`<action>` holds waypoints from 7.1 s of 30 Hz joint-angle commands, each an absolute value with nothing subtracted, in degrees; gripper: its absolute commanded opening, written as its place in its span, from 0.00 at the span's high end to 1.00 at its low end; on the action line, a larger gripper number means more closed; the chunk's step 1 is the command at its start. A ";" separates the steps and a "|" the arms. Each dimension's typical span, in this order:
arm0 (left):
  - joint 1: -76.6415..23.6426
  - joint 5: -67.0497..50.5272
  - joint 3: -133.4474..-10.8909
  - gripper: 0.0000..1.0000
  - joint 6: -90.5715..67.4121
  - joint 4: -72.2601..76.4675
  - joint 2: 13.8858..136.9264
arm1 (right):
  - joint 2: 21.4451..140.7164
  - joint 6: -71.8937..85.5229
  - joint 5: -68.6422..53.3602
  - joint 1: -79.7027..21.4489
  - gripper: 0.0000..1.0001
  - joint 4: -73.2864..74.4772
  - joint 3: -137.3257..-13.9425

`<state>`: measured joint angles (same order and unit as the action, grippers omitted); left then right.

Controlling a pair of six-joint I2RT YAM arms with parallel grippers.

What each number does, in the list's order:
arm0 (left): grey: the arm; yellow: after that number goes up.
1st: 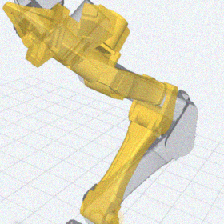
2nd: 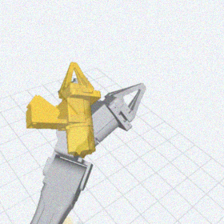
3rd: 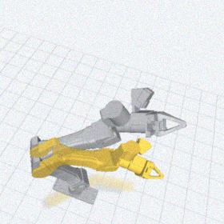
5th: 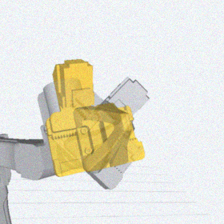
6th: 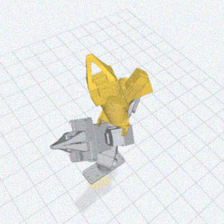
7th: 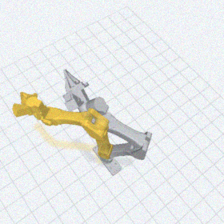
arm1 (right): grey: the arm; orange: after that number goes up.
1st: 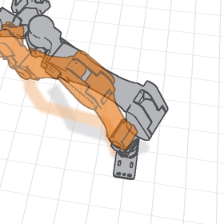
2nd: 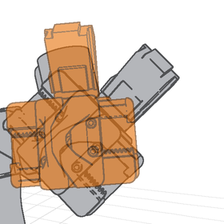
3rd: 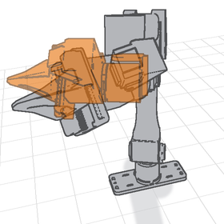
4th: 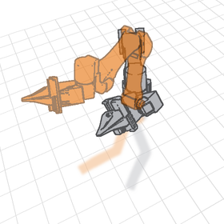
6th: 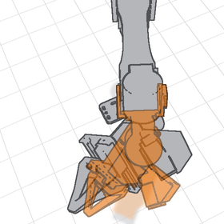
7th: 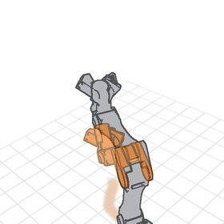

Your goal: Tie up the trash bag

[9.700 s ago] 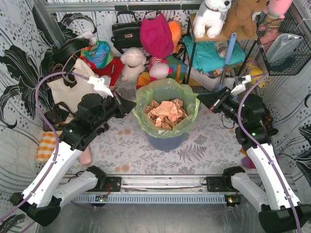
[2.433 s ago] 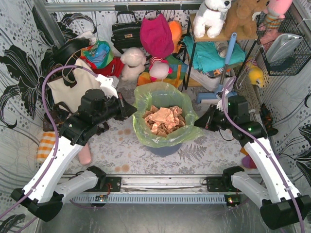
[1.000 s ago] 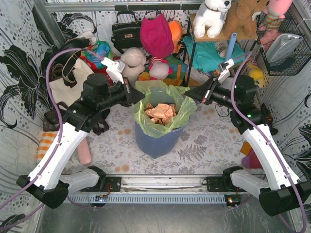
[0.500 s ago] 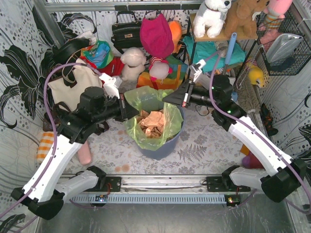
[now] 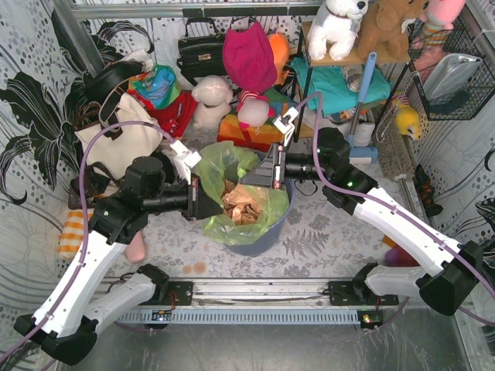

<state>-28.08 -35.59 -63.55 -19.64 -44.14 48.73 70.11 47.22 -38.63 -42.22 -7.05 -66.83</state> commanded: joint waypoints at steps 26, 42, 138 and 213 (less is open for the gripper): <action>-27.95 -20.73 -77.96 1.00 -24.22 -24.41 53.11 | 65.13 34.06 -11.97 -43.16 1.00 -3.28 -79.66; -27.90 -20.83 -78.08 1.00 -20.68 -19.97 58.07 | 65.21 25.87 -8.51 -43.15 1.00 -1.89 -83.18; -28.65 -13.38 -76.61 0.34 -23.86 -27.63 40.40 | 62.48 34.78 -25.03 -44.56 0.43 -20.00 -70.34; -28.65 -20.96 -82.81 0.31 -24.97 1.05 55.36 | 65.61 49.42 -25.10 -32.09 0.47 -41.82 -71.56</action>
<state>-28.51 -21.04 -85.49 -23.66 -3.05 54.85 68.55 54.19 -29.69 -32.42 -45.36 -75.40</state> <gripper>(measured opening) 0.686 0.531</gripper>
